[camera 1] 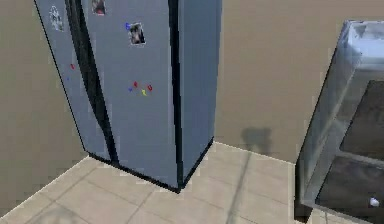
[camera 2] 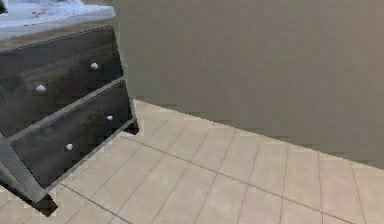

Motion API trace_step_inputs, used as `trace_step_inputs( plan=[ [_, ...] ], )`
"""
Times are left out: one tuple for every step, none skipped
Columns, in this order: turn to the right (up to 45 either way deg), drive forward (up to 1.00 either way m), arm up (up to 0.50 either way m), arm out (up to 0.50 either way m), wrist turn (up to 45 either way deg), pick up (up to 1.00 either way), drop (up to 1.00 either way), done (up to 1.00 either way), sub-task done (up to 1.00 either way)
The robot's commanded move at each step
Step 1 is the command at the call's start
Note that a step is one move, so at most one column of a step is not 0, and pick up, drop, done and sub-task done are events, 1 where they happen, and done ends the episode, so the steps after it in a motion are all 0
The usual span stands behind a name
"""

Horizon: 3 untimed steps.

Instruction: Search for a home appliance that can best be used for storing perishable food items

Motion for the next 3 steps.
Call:
trace_step_inputs(
  plan=[
    [0.0,0.40,0.00,0.00,0.0,0.00,0.00,0.00,0.00],
    [-15.0,0.00,0.00,0.00,0.0,0.00,0.00,0.00,0.00],
    [0.0,0.00,0.00,0.00,0.0,0.00,0.00,1.00,0.00]
  ],
)
